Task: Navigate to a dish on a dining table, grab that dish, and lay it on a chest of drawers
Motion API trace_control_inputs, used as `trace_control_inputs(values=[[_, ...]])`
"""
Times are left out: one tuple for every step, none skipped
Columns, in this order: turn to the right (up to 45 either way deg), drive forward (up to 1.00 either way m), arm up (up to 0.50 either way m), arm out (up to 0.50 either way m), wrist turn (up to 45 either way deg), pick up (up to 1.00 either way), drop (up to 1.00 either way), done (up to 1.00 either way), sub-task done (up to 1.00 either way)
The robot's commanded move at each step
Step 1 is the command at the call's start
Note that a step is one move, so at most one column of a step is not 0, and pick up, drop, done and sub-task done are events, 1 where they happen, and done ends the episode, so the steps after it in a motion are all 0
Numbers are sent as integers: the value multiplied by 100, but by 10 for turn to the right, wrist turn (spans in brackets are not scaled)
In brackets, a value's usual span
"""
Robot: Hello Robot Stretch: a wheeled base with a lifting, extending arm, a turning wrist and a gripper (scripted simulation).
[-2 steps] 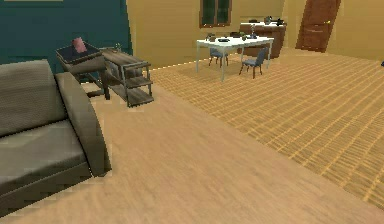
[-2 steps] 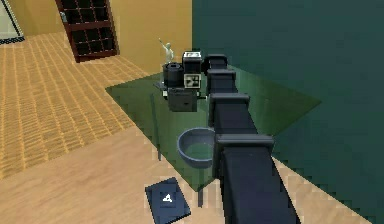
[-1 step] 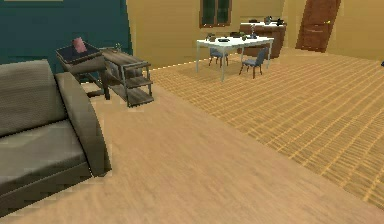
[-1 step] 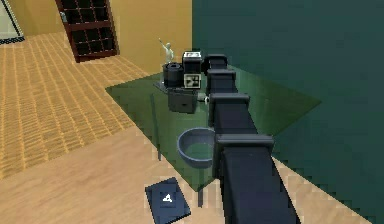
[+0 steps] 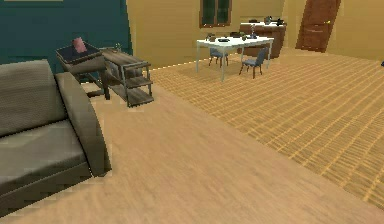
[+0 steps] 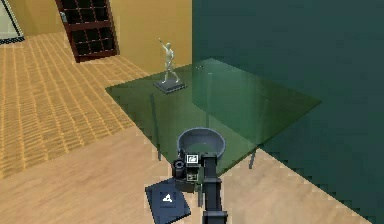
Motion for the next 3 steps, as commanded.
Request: trace_control_inputs(values=[[0,0,0,0,0,100,0,0,0],[0,0,10,0,0,0,0,0,0],[0,0,18,0,0,0,0,0,0]])
